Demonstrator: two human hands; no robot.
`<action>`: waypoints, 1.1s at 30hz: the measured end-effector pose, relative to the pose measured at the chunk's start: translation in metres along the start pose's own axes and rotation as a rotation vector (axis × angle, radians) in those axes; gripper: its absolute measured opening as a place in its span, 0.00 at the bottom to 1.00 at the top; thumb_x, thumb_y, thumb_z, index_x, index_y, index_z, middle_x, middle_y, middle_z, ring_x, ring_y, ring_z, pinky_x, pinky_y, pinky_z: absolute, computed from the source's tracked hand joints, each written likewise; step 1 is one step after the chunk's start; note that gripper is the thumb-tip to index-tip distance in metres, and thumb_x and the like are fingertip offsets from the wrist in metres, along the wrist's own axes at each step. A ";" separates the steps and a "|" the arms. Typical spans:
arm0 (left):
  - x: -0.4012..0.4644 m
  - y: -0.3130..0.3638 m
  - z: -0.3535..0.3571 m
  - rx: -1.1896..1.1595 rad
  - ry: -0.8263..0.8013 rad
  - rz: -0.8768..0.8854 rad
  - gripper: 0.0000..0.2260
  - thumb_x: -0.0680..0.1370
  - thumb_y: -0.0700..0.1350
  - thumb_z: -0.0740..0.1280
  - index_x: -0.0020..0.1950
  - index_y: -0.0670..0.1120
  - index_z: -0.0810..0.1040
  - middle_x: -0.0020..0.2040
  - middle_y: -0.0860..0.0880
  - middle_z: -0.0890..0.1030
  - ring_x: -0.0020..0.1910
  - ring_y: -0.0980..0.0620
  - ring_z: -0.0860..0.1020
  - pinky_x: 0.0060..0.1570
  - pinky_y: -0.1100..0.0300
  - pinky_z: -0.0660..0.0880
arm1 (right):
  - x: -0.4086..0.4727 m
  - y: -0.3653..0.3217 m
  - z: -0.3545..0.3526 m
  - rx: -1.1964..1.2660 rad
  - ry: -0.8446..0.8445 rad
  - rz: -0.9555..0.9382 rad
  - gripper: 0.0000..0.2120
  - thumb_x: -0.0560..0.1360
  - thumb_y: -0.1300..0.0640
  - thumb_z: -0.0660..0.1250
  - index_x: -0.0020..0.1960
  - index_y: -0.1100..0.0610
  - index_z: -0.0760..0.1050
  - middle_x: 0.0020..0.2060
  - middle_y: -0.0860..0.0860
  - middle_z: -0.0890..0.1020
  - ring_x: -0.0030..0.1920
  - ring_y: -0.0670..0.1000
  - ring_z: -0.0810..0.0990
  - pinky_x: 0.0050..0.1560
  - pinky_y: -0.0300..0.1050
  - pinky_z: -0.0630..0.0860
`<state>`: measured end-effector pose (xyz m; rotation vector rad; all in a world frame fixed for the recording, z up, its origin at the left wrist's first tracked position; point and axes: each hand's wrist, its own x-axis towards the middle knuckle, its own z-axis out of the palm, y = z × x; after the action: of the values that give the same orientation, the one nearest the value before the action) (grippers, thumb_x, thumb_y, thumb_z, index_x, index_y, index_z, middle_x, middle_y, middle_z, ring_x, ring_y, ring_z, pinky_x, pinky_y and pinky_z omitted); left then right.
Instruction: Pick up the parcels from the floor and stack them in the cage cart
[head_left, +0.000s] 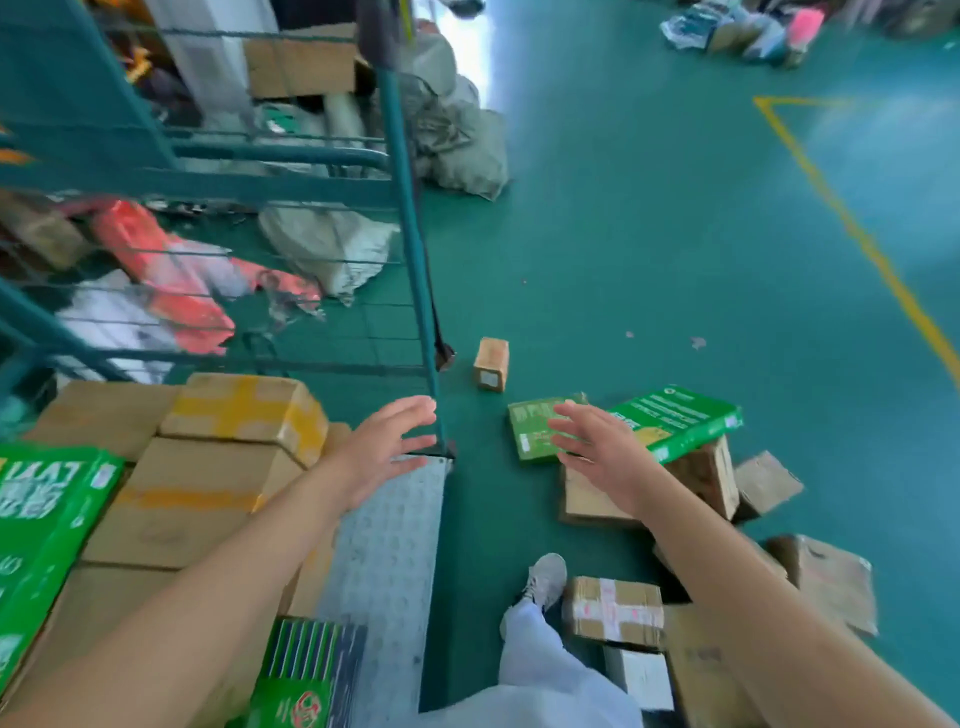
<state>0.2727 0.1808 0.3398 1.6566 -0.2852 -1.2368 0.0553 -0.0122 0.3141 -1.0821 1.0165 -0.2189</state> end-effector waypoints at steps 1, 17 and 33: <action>0.014 0.008 0.011 0.019 -0.017 -0.009 0.13 0.82 0.54 0.67 0.66 0.55 0.76 0.65 0.53 0.80 0.63 0.50 0.80 0.63 0.52 0.78 | 0.009 -0.002 -0.014 0.012 0.019 0.005 0.13 0.82 0.48 0.67 0.64 0.53 0.79 0.61 0.52 0.84 0.62 0.53 0.82 0.67 0.52 0.77; 0.273 0.144 0.219 0.318 -0.308 -0.127 0.20 0.81 0.58 0.68 0.69 0.52 0.74 0.67 0.50 0.78 0.64 0.48 0.79 0.66 0.49 0.77 | 0.157 -0.059 -0.232 0.201 0.307 0.135 0.10 0.83 0.51 0.67 0.62 0.54 0.78 0.59 0.53 0.84 0.60 0.54 0.82 0.60 0.50 0.78; 0.489 0.106 0.333 0.568 -0.515 -0.307 0.21 0.81 0.59 0.67 0.71 0.53 0.71 0.67 0.53 0.76 0.65 0.50 0.78 0.69 0.48 0.74 | 0.268 0.010 -0.311 0.320 0.548 0.390 0.14 0.85 0.54 0.63 0.67 0.58 0.75 0.54 0.54 0.83 0.51 0.51 0.81 0.58 0.47 0.78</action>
<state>0.2562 -0.3896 0.1508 1.8702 -0.7778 -1.9459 -0.0395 -0.3632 0.1231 -0.5195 1.5979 -0.3564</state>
